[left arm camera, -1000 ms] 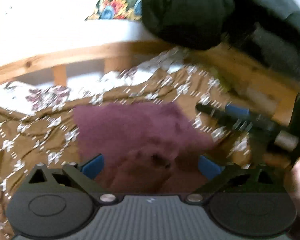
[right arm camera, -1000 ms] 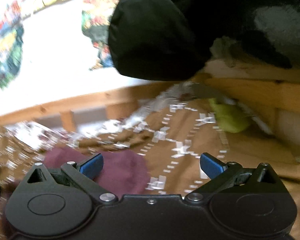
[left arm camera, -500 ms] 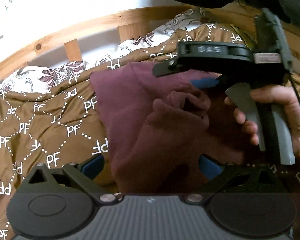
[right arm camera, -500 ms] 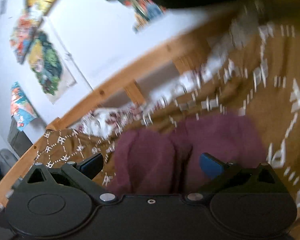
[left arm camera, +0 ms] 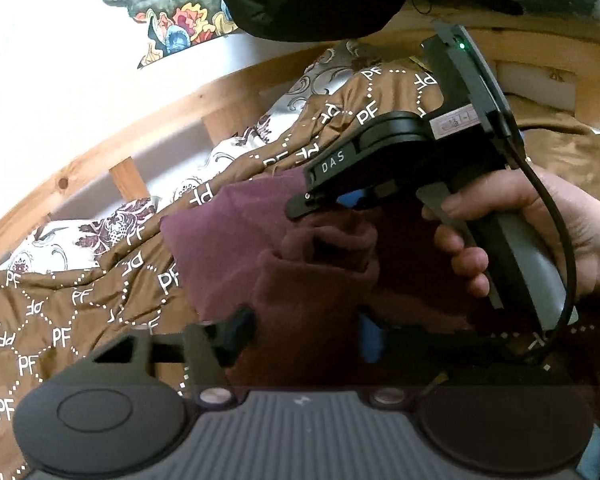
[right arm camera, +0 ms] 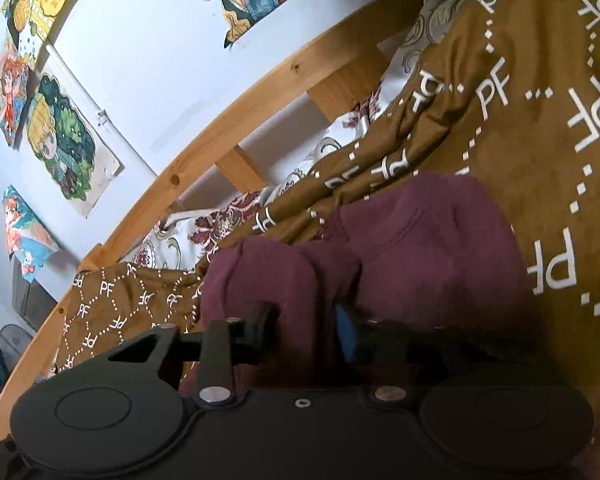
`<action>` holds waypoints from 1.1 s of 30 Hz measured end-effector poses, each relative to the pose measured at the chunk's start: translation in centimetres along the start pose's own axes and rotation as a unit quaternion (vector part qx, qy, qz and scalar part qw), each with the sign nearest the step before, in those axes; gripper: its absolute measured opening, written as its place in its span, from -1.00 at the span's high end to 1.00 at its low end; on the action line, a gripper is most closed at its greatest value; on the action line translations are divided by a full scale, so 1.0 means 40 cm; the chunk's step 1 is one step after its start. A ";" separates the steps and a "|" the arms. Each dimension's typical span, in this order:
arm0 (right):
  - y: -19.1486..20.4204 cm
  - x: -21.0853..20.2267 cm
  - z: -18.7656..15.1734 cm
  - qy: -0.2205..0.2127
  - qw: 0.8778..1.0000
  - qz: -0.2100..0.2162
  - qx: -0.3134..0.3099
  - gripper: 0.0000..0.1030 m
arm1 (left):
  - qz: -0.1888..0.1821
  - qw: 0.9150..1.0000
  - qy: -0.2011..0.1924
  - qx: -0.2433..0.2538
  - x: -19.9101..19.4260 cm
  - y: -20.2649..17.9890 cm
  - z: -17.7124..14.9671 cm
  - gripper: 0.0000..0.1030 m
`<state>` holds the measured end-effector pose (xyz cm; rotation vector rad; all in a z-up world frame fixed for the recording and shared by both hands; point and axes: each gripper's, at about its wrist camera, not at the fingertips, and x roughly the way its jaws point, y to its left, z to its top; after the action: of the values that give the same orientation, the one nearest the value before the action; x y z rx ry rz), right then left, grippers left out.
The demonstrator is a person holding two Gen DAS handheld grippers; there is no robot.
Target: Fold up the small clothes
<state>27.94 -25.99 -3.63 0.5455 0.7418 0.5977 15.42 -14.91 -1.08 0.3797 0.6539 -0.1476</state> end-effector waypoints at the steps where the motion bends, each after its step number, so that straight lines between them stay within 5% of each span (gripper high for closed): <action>1: 0.003 0.000 -0.002 -0.001 1.000 0.001 -0.002 0.55 | -0.003 1.000 0.001 -0.001 0.001 -0.001 0.000 0.26; 5: 0.016 -0.016 -0.002 -0.023 0.999 0.011 -0.020 0.75 | -0.017 1.000 -0.006 -0.018 -0.005 0.007 0.000 0.39; 20: 0.047 -0.181 0.062 -0.108 0.990 -0.033 -0.082 0.78 | -0.115 0.992 -0.054 -0.019 -0.021 -0.049 0.037 0.49; 30: -0.032 -0.205 0.032 -0.091 0.989 -0.105 -0.051 0.78 | -0.162 0.985 -0.026 -0.046 0.004 -0.061 0.014 0.42; 33: -0.047 -0.210 0.015 -0.087 0.988 -0.118 -0.042 0.78 | -0.164 0.985 -0.030 -0.039 -0.010 -0.061 0.010 0.25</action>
<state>24.00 -33.06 -0.64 0.4194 0.6026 0.3545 14.73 -17.30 -1.28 0.1891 0.6571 -0.4439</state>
